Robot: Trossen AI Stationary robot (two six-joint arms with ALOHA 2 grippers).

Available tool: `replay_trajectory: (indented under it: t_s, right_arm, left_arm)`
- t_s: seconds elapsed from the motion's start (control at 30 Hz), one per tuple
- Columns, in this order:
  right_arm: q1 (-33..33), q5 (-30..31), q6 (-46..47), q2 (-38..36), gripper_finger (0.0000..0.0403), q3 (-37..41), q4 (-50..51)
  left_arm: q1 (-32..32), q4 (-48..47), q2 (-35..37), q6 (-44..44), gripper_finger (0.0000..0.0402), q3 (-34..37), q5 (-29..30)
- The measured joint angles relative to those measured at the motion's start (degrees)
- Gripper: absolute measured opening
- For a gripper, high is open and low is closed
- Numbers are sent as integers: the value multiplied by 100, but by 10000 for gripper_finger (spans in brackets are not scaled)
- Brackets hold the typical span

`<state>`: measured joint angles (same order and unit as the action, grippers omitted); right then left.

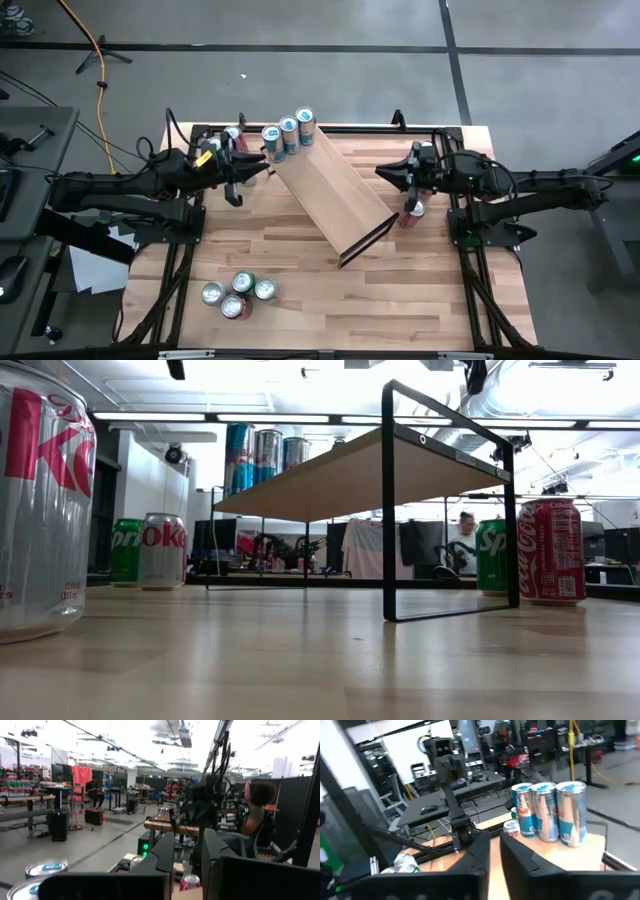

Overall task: Place canned beverage on shelf
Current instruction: Put the middle right red soda can on the shelf

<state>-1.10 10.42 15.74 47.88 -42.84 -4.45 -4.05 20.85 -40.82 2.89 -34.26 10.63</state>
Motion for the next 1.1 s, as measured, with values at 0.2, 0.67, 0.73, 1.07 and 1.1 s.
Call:
replay_trajectory:
  t_s: [0.2,0.67,0.73,1.07,1.1]
  right_arm:
    - [-1,208,411,19,156,-1054,2718]
    - [-5,301,3940,722,343,-2120,8916]
    - [-5,171,4344,685,343,-1804,8751]
    - [-5,-347,6056,969,344,-887,7465]
    - [-5,-343,6158,1046,344,-826,7433]
  left_arm:
    - [0,71,77,-72,28,0,47]
    - [0,42,96,-171,56,0,68]
    - [0,42,96,-205,56,0,131]
    - [0,45,94,-205,56,0,345]
    - [-3,42,94,-205,56,0,351]
